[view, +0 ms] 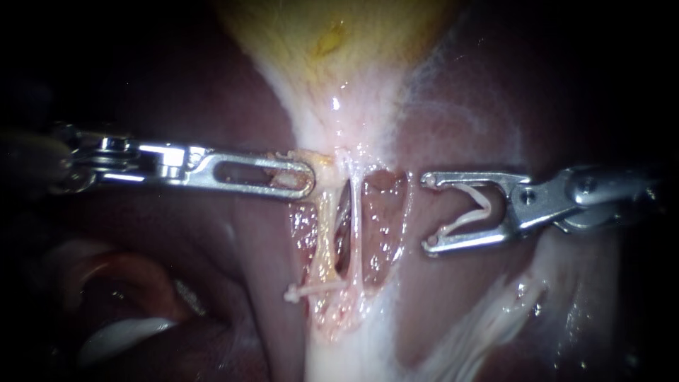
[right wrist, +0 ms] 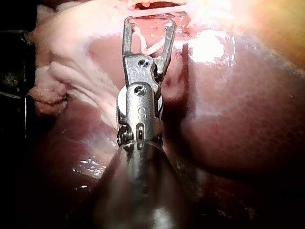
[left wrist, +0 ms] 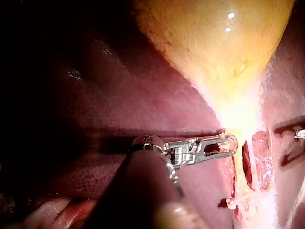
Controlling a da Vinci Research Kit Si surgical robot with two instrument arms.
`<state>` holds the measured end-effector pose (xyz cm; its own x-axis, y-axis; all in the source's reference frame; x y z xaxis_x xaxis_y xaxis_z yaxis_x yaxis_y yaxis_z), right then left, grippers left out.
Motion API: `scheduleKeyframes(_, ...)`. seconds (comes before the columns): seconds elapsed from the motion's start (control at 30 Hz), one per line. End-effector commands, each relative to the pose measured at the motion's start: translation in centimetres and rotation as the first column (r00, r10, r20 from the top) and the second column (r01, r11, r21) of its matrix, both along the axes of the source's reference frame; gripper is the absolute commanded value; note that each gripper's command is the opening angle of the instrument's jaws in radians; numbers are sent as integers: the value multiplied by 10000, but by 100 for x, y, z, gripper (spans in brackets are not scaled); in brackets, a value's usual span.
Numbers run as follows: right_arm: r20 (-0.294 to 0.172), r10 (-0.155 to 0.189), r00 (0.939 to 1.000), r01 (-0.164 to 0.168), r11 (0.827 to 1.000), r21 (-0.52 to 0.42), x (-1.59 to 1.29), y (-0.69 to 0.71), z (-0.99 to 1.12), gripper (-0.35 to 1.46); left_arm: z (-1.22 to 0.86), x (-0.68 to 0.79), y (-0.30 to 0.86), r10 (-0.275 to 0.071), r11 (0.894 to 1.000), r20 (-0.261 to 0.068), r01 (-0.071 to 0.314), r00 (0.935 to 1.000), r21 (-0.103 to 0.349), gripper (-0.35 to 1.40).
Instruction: Clipping second clip left tube
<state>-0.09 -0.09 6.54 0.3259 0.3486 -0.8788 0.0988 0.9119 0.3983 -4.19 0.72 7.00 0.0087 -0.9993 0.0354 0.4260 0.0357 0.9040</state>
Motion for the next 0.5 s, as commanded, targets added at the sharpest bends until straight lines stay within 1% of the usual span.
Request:
scheduleKeyframes(0.03,-4,-11,10000,11,10000,3,0,0,0,49,-1,1,0,0,10000,6,0,10000,1,-35)
scheduleKeyframes(0.17,-21,-34,10000,34,10000,10,2,-1,0,50,-10,6,-1,18,10000,25,-18,10000,37,-35)
scheduleKeyframes(0.3,-36,-54,10000,54,10000,15,4,-2,0,50,-30,16,1,55,9999,68,-56,10000,134,-35)
scheduleKeyframes(0.37,-35,-52,10000,52,10000,14,5,-3,0,50,-44,22,2,93,9997,108,-95,9999,205,-35)
scheduleKeyframes(0.43,-51,-71,10000,71,10000,24,7,-3,-2,50,-57,26,3,73,9997,64,-74,10000,249,-35)
scheduleKeyframes(0.5,-66,-90,9999,90,10000,34,8,-4,-2,50,-68,28,3,18,9996,139,-22,9999,268,-35)
